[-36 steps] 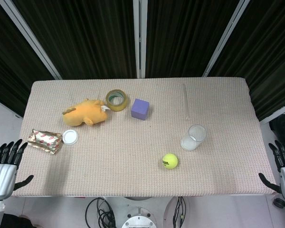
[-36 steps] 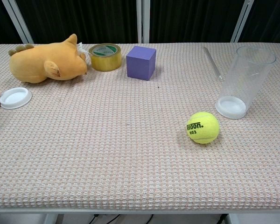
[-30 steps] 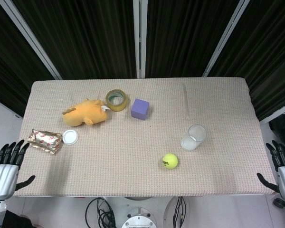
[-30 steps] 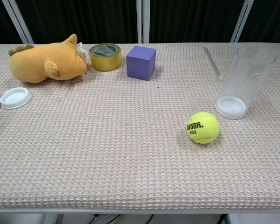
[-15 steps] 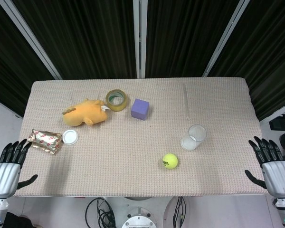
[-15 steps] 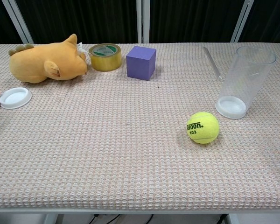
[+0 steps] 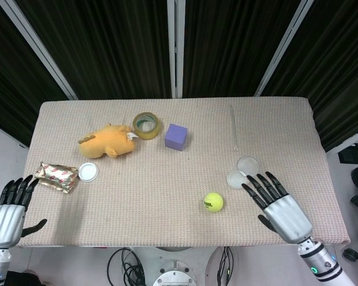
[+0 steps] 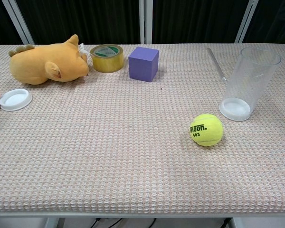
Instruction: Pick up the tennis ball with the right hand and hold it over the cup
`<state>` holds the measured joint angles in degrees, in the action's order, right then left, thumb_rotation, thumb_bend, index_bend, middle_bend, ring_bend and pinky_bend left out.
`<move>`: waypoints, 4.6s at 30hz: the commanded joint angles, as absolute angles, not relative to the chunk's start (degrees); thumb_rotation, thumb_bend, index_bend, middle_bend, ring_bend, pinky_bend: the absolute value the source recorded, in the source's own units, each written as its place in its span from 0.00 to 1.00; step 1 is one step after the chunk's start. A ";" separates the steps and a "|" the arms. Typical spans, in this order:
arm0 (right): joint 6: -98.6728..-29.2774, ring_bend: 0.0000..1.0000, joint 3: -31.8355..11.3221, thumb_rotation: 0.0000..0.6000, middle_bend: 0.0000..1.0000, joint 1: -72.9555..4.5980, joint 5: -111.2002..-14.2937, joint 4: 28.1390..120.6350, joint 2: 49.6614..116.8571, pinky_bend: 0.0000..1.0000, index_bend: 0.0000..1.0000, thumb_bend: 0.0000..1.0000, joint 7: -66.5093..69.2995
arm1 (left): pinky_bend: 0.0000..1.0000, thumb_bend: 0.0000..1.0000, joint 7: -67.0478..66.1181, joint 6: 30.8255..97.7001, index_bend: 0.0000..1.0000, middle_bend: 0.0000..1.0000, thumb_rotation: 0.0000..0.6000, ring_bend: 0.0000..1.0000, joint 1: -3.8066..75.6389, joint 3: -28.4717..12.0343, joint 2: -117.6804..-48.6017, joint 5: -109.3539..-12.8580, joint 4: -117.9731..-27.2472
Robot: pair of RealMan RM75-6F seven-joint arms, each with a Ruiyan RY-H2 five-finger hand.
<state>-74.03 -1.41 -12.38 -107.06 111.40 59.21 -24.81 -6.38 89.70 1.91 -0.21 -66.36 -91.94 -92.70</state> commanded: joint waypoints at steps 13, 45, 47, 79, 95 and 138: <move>-54.83 0.00 -3.66 1.00 0.00 -22.74 -93.56 108.72 69.97 0.00 0.00 0.18 -32.46 | 0.00 0.06 -3.46 88.64 0.00 0.00 1.00 0.00 2.58 -0.48 -66.76 -91.00 -90.84; -54.51 0.16 -0.33 1.00 0.15 -28.44 -90.24 88.99 84.75 0.40 0.11 0.23 -17.84 | 0.00 0.07 2.24 89.92 0.00 0.00 1.00 0.00 1.82 0.13 -66.14 -91.24 -88.66; -54.65 0.20 -0.19 1.00 0.20 -28.69 -90.35 88.35 85.26 0.44 0.17 0.24 -17.62 | 0.00 0.07 2.32 90.04 0.00 0.00 1.00 0.00 1.78 0.10 -66.04 -91.25 -88.61; -81.54 0.49 -10.43 1.00 0.52 -25.82 -96.49 97.11 75.44 0.71 0.70 0.34 -13.76 | 0.00 0.07 1.66 91.12 0.01 0.00 1.00 0.00 1.08 0.42 -65.55 -91.98 -88.81; -71.74 0.47 -10.94 1.00 0.47 -27.87 -84.74 90.28 75.52 0.66 0.64 0.35 -13.45 | 0.00 0.07 -0.88 89.43 0.01 0.00 1.00 0.00 2.12 0.29 -65.36 -91.92 -90.21; -88.01 0.00 1.99 1.00 0.00 -8.38 -87.79 94.94 60.88 0.00 0.00 0.15 -11.01 | 0.00 0.07 -3.45 90.07 0.01 0.00 1.00 0.00 2.75 -0.56 -65.28 -92.06 -90.59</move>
